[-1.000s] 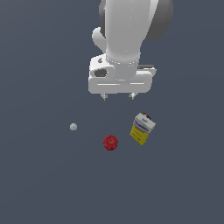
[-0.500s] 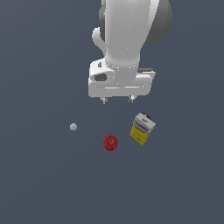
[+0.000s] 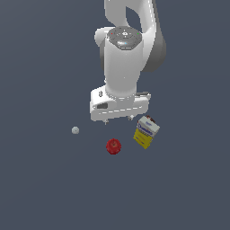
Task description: Pick up a designated object from a clutter of objects.
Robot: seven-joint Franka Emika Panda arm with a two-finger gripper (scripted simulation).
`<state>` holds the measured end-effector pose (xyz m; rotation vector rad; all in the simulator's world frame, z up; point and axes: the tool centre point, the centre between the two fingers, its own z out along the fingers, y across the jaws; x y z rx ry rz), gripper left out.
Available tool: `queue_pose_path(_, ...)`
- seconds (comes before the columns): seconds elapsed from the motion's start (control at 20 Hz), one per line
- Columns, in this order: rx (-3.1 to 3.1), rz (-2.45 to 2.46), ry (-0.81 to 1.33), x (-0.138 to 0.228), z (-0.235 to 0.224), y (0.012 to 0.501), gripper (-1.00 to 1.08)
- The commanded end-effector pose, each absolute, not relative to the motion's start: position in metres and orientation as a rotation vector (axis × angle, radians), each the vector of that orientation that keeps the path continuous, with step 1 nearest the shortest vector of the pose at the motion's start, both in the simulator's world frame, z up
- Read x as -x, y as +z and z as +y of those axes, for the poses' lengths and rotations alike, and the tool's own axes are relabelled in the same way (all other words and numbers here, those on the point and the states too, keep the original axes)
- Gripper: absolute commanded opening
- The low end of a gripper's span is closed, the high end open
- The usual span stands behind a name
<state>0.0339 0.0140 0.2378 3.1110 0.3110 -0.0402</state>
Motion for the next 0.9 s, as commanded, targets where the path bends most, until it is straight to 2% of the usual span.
queue_pose_path(0.0, -3.107, 0.375, -0.034, -0.041, 0.01, 0.212, 1.0)
queue_pose_path(0.45, -3.085, 0.577, -0.01, -0.057, -0.002, 0.129, 1.0)
queue_pose_path(0.85, -3.074, 0.65, 0.0, -0.059, -0.007, 0.098, 1.0)
